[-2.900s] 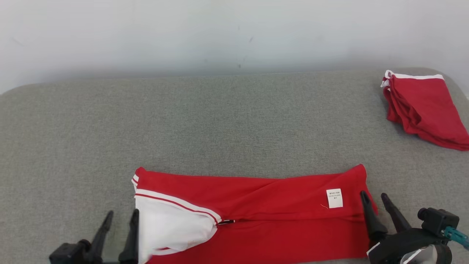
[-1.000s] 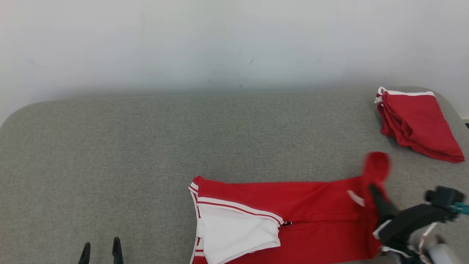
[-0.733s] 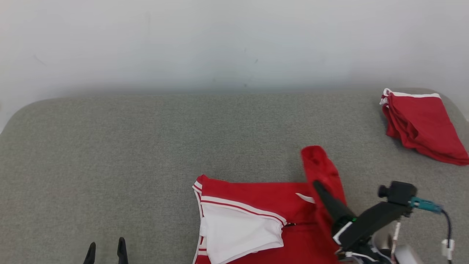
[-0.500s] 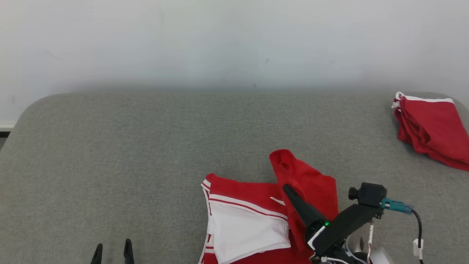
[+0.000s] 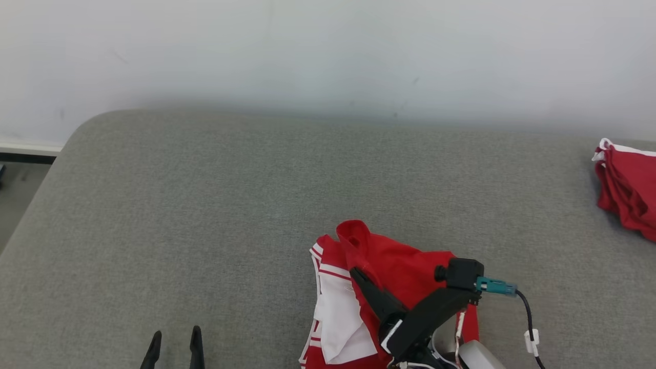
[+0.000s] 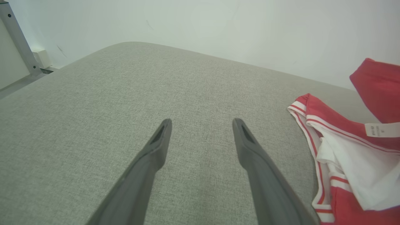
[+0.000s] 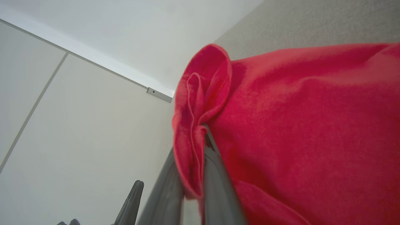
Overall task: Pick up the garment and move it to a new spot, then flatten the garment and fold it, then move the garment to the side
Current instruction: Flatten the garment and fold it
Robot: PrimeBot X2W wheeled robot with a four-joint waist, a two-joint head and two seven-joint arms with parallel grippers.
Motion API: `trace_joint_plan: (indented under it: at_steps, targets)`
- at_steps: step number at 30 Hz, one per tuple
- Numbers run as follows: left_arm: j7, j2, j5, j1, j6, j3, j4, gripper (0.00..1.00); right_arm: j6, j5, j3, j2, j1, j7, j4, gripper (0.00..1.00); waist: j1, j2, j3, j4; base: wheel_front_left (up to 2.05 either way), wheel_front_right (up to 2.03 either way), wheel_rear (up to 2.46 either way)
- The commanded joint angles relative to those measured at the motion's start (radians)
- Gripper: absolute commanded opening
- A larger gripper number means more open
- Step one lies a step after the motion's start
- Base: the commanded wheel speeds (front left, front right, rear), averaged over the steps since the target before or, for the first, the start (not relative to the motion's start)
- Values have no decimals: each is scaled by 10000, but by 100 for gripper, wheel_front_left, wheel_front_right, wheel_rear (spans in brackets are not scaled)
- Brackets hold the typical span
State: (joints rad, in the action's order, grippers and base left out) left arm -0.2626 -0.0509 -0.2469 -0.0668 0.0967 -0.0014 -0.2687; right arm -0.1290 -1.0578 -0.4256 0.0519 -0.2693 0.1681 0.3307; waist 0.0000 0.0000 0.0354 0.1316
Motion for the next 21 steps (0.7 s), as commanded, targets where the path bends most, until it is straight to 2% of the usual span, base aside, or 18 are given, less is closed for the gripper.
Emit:
trace_joint_plan:
  at_steps: [1, 11, 16, 17, 18, 19, 21]
  targets:
    - [-29, 9, -93, 157, 8, -88, -45, 100, -24, 22, -220, -20, -247, -258, 315, 0, 0, 0, 59, 216, 0, 0, 0]
    - [-29, 9, -278, 375, -50, -340, -228, 100, -24, 160, -1685, -26, -1291, -1580, 2551, 0, 0, 0, 195, 575, 0, 0, 0]
    - [-29, 7, -329, 515, -8, -277, -323, 100, -24, -235, -2542, -29, -1812, -2183, 3328, 0, 0, 0, 267, 607, 0, 0, 0]
    - [-29, 7, -336, 517, -7, -260, -333, 100, -24, -154, -2708, -32, -1917, -2274, 3421, 32, 0, 0, 264, 599, 0, 0, 0]
    - [-29, 7, -338, 506, -2, -240, -348, 100, -24, -23, -2868, -33, -2037, -2378, 3521, 95, 0, 0, 257, 590, 0, 0, 0]
    - [-29, 7, -328, 496, 6, -220, -366, 100, -24, 213, -2985, -26, -2186, -2529, 3642, 100, 0, 0, 247, 575, 0, 0, 0]
    - [-29, 7, -315, 487, 22, -168, -369, 100, -24, 602, -3125, -24, -2469, -2887, 3813, 100, 0, 0, 208, 529, 0, 0, 0]
